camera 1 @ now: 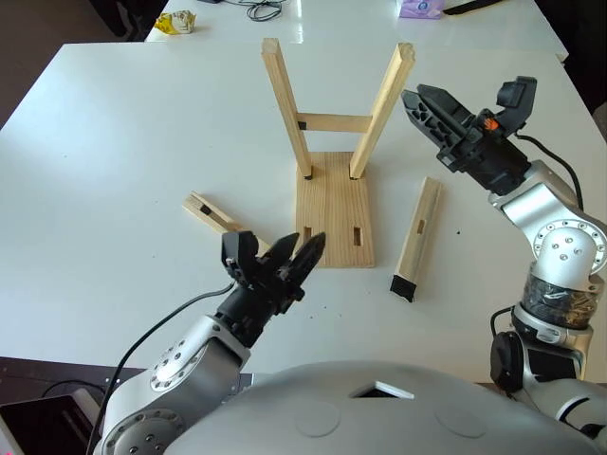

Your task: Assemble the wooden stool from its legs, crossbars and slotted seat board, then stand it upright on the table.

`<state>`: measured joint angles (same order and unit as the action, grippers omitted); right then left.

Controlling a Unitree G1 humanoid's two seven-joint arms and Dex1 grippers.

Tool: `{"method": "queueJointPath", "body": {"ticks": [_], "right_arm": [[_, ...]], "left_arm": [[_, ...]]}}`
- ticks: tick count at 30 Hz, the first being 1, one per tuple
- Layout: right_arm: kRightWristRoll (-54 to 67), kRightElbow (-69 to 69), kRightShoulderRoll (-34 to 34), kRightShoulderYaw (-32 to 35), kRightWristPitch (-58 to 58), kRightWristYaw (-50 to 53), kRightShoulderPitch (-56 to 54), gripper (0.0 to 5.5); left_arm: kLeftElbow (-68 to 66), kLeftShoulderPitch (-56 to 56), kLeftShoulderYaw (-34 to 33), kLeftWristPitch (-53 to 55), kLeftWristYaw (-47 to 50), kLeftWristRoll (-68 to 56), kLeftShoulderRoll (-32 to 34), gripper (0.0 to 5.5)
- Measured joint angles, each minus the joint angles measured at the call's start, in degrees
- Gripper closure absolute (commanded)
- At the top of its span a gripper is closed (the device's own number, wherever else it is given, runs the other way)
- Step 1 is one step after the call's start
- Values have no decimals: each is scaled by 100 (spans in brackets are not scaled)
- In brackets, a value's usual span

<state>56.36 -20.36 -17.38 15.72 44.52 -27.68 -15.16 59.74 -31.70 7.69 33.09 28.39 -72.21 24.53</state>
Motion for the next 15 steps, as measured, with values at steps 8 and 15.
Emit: {"method": "queueJointPath", "body": {"ticks": [8,15], "right_arm": [[-31,126,169,-352,-129,117,-12,185],[-100,407,165,-435,-181,174,-426,185]], "left_arm": [[-307,1092,-259,-24,2721,-661,34,264],[-638,2255,-89,106,4194,-1001,110,264]]}}
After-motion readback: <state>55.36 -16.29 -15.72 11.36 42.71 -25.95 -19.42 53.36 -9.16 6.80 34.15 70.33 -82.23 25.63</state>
